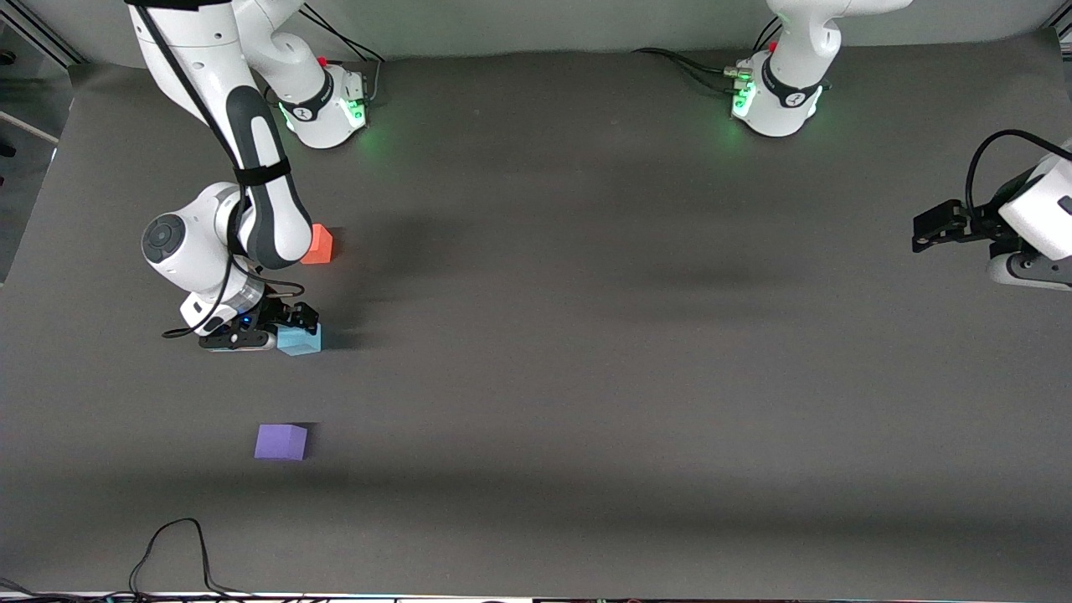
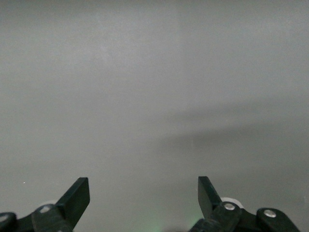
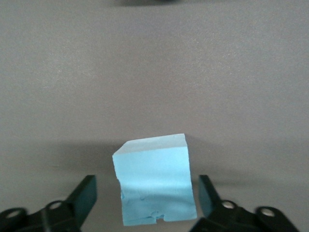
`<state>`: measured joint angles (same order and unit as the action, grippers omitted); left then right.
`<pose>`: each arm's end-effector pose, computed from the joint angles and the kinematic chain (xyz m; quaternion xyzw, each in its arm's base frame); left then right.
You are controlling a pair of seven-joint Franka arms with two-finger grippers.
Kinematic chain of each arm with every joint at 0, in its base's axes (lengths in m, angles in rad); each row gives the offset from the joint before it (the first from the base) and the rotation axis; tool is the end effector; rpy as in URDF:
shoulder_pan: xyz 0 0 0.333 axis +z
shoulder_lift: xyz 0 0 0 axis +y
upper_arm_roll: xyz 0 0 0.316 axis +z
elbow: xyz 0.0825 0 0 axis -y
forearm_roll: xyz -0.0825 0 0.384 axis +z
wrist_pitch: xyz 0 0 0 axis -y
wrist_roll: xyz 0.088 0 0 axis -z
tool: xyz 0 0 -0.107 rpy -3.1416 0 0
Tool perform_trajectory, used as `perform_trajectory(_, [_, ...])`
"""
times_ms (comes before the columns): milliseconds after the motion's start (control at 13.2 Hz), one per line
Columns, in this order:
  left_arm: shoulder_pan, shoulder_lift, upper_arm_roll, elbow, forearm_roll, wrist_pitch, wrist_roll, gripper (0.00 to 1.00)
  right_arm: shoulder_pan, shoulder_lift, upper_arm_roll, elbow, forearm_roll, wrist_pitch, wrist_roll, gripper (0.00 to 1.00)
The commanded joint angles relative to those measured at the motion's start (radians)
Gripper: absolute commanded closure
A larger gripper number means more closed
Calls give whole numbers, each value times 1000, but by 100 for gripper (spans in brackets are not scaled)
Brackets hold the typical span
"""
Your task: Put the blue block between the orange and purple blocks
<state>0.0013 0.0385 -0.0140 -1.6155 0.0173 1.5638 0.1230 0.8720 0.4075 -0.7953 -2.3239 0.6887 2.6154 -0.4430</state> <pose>0.5621 -0.0051 0.5814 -0.9966 0.0681 0.0455 0.0059 0.5195 0.0137 0.2198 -0.9985 0.0126 -0.0456 0.0259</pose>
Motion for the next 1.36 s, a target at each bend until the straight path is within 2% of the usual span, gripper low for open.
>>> perform_trajectory(0, [-15, -3, 11, -1, 1, 5, 1, 0, 9, -1, -2, 27, 41, -4, -19, 0])
perform_trajectory(151, [-15, -3, 11, -1, 0, 7, 1, 0, 10, -41, -15, 32, 35, -44, -19, 0])
perform_trajectory(303, [-14, -3, 11, -1, 0, 9, 1, 0, 12, -78, -53, 49, 19, -84, -19, 0])
perform_trajectory(454, [-15, -3, 11, -1, 0, 10, 1, 0, 13, -99, -94, 116, -81, -133, -16, 0])
perform_trajectory(681, [-14, -3, 11, -1, 0, 10, 1, 0, 12, -98, -150, 321, -225, -384, 93, 0])
perform_trajectory(908, [-15, -3, 11, -1, 0, 10, 1, 0, -22, -111, -127, 562, -343, -668, 281, 0])
perform_trajectory(984, [-15, -3, 11, -1, 0, 10, 1, 0, -86, -117, -75, 652, -351, -769, 320, 0])
perform_trajectory(1059, [-15, -3, 11, -1, 0, 9, 1, 0, -173, -127, 8, 729, -363, -854, 334, 0])
perform_trajectory(1135, [-15, -3, 11, -1, 0, 10, 1, 0, -245, -157, 78, 788, -409, -908, 342, 0])
perform_trajectory(1286, [-15, -2, 11, -1, 0, 10, 1, 0, -389, -240, 236, 793, -512, -925, 348, 0])
